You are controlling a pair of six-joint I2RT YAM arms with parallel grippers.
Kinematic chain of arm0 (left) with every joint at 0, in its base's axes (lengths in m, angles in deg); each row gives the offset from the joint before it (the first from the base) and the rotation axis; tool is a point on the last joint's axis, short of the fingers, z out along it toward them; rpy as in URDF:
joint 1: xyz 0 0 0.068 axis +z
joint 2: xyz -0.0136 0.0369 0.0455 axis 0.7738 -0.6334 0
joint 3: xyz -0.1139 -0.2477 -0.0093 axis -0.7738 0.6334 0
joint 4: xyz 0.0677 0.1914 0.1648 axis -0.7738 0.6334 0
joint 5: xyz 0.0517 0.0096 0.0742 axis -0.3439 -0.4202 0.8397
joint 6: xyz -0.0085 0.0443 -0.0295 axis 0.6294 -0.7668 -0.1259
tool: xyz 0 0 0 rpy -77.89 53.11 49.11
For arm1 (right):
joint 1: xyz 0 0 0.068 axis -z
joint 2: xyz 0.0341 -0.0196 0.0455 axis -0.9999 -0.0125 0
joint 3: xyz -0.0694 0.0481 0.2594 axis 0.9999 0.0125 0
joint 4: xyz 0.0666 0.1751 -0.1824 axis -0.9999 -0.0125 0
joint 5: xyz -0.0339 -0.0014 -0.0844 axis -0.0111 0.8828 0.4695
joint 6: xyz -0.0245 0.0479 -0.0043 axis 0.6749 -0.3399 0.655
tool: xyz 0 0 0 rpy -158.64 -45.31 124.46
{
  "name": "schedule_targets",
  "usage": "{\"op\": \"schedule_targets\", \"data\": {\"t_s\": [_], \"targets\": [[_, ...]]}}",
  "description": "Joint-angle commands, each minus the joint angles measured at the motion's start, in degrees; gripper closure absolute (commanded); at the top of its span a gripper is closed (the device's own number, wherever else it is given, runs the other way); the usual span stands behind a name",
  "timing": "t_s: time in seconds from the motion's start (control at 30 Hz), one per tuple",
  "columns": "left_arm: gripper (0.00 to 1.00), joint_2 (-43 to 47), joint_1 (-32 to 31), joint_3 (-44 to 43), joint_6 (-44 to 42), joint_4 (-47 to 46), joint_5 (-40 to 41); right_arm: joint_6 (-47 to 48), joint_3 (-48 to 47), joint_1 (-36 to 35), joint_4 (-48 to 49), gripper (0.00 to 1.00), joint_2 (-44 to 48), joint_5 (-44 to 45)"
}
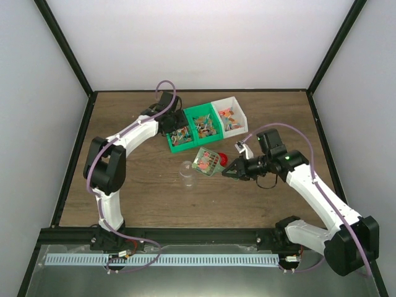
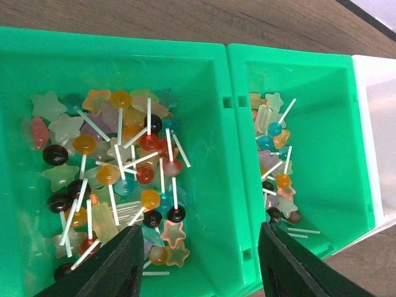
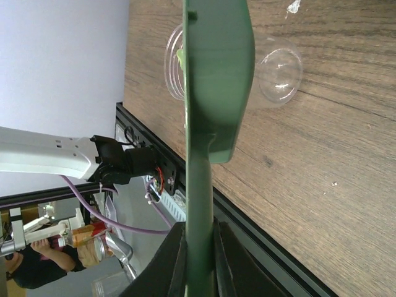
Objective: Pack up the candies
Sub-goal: Place the fake candies in the packing bottle.
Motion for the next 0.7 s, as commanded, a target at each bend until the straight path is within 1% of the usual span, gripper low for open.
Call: {"op": "schedule_targets", "data": {"t_s": [0.0,0.3,0.67], "targets": [[0.48,2.1,0.5,0.8,-0.3,-1.0,-0.1,2.6,-3.0,-0.7,-1.9,0.99,-0.3,1.1],[0.48,2.3,0.6,1.9,0.8,-2.5,-0.8,2.1,-5.1,-4.8,-3.7,0.99,-1.4,5.8],[0.48,2.8,0.7,2.6,1.0,-2.6,-0.6,3.7,-8.3,-5.7,-7.2,0.99,-1.9,8.6]]}}
